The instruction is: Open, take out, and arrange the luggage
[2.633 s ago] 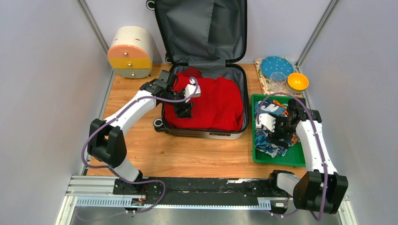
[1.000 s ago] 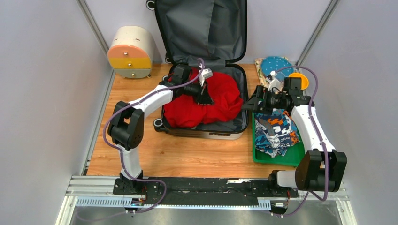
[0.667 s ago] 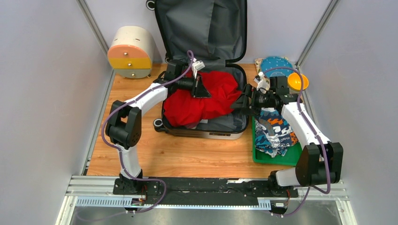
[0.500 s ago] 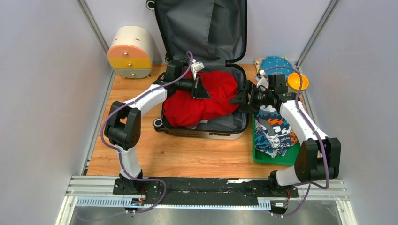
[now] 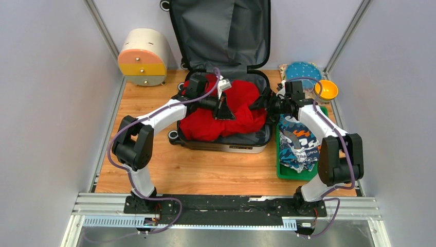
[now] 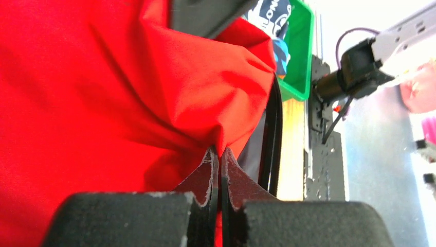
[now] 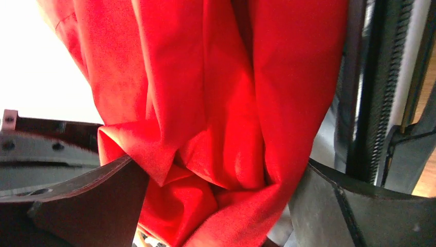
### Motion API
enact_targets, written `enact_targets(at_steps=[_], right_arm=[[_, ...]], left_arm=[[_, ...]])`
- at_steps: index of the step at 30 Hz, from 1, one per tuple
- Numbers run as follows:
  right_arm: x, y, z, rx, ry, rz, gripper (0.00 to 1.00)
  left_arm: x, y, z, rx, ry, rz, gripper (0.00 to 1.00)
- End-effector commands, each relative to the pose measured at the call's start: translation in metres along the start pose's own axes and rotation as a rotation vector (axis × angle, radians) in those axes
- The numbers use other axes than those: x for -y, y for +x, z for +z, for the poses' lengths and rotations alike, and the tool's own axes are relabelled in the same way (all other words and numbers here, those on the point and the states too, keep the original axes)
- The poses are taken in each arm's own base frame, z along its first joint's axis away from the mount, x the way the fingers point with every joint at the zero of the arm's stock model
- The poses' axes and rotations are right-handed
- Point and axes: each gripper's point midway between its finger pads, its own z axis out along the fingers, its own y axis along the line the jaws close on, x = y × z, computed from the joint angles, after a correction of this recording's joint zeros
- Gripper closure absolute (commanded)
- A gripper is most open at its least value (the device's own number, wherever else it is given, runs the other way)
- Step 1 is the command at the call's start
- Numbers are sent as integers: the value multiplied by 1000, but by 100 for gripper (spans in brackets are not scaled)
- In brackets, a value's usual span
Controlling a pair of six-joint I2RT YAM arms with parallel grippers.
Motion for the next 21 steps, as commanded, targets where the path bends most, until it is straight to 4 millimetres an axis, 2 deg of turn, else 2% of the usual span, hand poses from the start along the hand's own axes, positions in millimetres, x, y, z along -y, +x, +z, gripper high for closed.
enact_targets(at_steps=[1,7,10,15,16,17,18,19,20,21], right_arm=[[-13,-26,3,93,-5,-21,4],[-9,-39,17,109,-5,-70,4],[-13,-40,24,110,-24,-101,4],[-12,-34,39,97,11,-210,4],[-5,-35,41,101,46,-213,4],[1,-38,46,97,65,-233,4],[2,-40,46,95,67,-256,35],[-6,-43,42,89,46,-284,58],[-11,-47,37,98,38,-312,79],[-16,-49,32,101,30,-350,100]], left_arm=[[29,5,8,-57,47,166,100],[42,37,20,-178,95,202,100],[48,45,22,-218,119,222,100],[55,48,22,-239,157,266,100],[58,52,21,-261,167,254,100],[60,46,20,-262,168,275,100],[60,45,19,-268,155,264,100],[55,39,15,-272,103,258,93],[55,34,11,-259,86,244,69],[47,24,-2,-226,42,176,60]])
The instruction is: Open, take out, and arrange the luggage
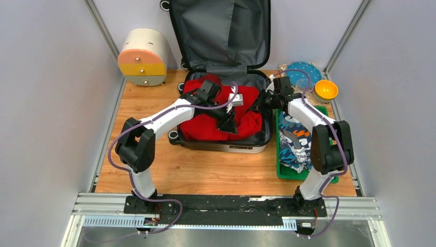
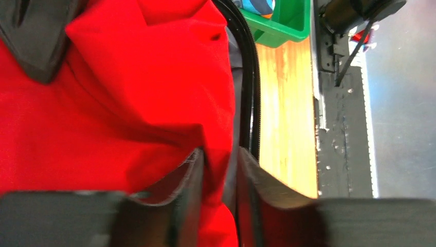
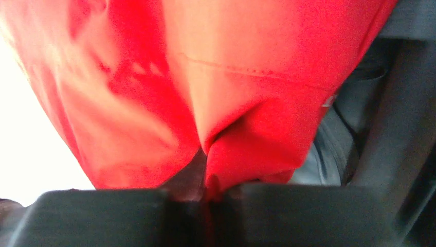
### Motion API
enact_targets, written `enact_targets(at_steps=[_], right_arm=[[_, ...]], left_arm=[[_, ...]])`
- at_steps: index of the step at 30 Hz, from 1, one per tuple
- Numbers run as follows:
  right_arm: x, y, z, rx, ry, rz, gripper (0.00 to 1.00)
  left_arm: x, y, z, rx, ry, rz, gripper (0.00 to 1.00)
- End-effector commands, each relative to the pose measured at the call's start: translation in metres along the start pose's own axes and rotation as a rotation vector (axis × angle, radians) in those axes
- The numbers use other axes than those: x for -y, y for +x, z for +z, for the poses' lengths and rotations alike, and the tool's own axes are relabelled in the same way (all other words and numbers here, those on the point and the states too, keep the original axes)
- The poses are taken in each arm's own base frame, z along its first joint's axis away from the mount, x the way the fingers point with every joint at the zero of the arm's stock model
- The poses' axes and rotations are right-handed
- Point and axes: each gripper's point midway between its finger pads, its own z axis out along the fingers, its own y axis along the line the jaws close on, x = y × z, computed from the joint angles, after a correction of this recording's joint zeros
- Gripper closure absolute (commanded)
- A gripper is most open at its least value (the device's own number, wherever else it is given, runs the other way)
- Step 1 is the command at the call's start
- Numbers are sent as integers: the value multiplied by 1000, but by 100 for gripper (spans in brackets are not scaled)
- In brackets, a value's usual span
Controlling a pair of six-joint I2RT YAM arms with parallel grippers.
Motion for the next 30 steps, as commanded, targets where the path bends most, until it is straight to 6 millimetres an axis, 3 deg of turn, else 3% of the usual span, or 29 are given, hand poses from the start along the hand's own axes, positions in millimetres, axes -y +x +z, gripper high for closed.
enact_targets(at_steps=[1,2,3,4,8,13,19,25,30], right_arm=[[-24,-44,-23,109,-14,-203,100],[-29,-47,-30,112,-8,-229,100],[-37,-51,-42,124,-6,-284,100],[-44,-54,-53,136,7,-307,100],[-52,-63,-85,212,67,-425,100],[-13,-74,-103,255,274,-526,100],[28,-90,-117,267,419,-571,100],[48,-98,-126,267,494,-618,100],[55,-97,-121,250,492,-614,100]], left_arm=[[3,-40,-44,108,-75,-45,53],[-4,-32,-54,138,-115,-105,41],[-6,-39,-68,194,-151,-192,37],[-17,-58,-102,295,-240,-148,32],[-37,-51,-155,390,-444,-271,28],[-63,-28,-196,419,-720,-421,28],[-84,-5,-210,441,-888,-622,27],[-97,27,-211,423,-992,-800,22],[-96,31,-186,499,-864,-919,18]])
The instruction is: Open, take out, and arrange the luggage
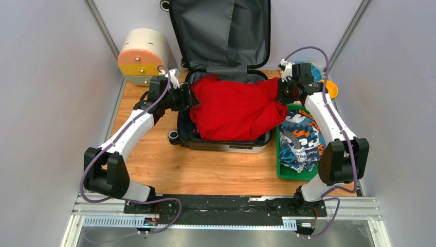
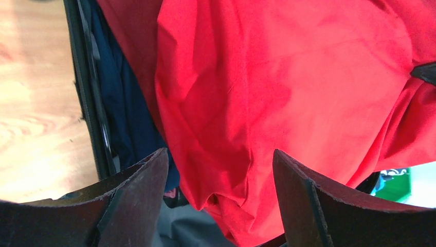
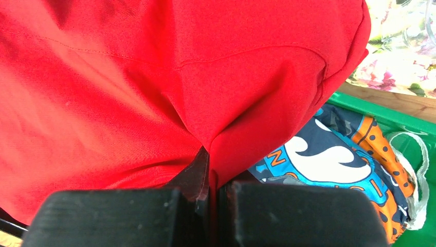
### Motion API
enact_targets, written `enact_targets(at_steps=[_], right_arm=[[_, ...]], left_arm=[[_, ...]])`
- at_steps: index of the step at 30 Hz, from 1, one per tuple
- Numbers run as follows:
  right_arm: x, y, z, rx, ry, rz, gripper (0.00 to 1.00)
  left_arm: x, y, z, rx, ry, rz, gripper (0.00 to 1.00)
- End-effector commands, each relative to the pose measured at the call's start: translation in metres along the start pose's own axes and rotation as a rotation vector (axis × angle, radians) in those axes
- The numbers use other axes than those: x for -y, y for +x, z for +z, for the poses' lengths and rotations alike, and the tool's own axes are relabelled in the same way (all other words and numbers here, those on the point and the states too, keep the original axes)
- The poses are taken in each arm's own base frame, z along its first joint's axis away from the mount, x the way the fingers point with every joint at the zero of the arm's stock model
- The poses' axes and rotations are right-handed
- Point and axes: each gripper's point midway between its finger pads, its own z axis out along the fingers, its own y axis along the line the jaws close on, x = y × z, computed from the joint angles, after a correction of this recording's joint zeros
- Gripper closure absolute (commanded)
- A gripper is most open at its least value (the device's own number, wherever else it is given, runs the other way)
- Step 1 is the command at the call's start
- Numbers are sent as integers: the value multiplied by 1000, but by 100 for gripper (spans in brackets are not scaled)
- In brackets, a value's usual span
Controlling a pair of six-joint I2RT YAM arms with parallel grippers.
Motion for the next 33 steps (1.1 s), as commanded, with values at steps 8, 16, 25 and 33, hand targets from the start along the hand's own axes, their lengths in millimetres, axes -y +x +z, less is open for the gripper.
enact_targets(at_steps=[8,16,25,33], right_arm=[[25,-14,1,43,81,-53,100],[23,-15,0,38,69,-51,100],[15,-19,0,41,31,-38,100],[6,-31,-12,78,-7,-38,100]], left_arm=[[-11,32,37,-58,14,-272,17],[-19,41,65,-69,31,-353,16],[-14,35,85,-74,78,-392,22],[37,-8,61,14,251,-188,100]])
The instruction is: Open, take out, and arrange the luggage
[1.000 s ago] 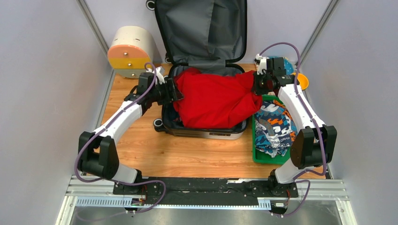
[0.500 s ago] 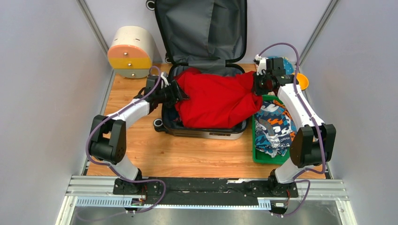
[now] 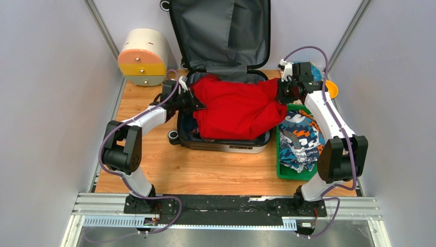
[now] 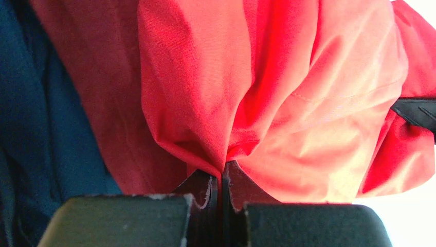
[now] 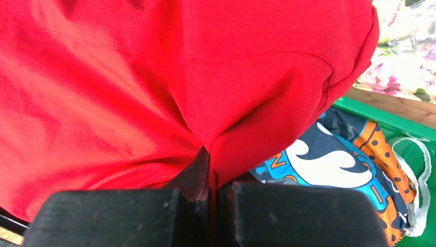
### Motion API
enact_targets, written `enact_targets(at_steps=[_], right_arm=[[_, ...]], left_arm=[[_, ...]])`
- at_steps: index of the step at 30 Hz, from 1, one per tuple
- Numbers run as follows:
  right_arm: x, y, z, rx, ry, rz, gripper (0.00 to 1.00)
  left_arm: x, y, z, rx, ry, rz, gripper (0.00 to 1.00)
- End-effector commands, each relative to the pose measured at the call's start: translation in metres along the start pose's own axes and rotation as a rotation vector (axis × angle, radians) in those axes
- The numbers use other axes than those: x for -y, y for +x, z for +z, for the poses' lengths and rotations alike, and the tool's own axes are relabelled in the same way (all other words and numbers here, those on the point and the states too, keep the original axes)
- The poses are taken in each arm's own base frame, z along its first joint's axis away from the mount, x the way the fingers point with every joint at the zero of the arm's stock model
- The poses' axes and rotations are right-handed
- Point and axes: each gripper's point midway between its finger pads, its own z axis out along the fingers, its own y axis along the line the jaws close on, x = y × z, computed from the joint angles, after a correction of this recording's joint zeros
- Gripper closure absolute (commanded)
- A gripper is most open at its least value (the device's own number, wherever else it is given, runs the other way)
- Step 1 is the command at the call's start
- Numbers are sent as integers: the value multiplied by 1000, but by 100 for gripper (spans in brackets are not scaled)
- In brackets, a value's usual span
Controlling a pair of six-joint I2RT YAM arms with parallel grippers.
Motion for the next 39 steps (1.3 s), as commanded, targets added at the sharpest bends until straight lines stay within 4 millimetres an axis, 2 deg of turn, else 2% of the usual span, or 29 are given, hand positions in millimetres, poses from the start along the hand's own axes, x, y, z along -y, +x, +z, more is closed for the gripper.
enact_targets(at_steps=[1,3,4,8,13,14,15,17,20,23,27,31,35,36,37,38,39], right_arm=[[4,-34,-21,104,15,-18,100],[4,-43,-29,133,22,-25,100],[3,-45,-32,142,22,-29,100],[5,-47,-36,152,38,-34,100],[15,-44,-38,149,76,-39,100],[16,-43,-37,145,77,-38,100],[17,-43,-37,145,80,-37,100],[18,-45,-36,146,86,-38,100],[21,-48,-38,151,94,-36,100],[21,-55,-49,173,73,-26,100],[5,-80,-82,273,6,-48,100],[0,-97,-124,382,33,-85,100],[11,-87,-153,412,110,-141,100],[20,-83,-158,408,167,-170,100],[22,-78,-165,413,192,-180,100],[43,-73,-173,407,255,-159,100],[54,-71,-180,402,312,-164,100]], left_arm=[[65,-35,-22,104,162,201,100],[79,-40,-29,121,176,252,100],[79,-41,-29,122,163,265,100],[65,-41,-31,92,68,245,100],[58,-46,-26,95,-6,278,100],[49,-43,-20,74,-37,275,97],[50,-52,-18,92,-49,294,94],[42,-58,-13,93,-74,321,100],[60,-68,-14,110,-30,358,100],[92,-69,-22,124,42,443,100],[134,-68,-41,189,111,648,100],[166,-71,-55,229,172,707,100],[190,-69,-53,218,226,716,100],[194,-65,-52,210,239,720,100],[206,-52,-48,190,271,733,100],[214,-43,-46,174,296,741,100],[221,-33,-43,158,318,751,100]])
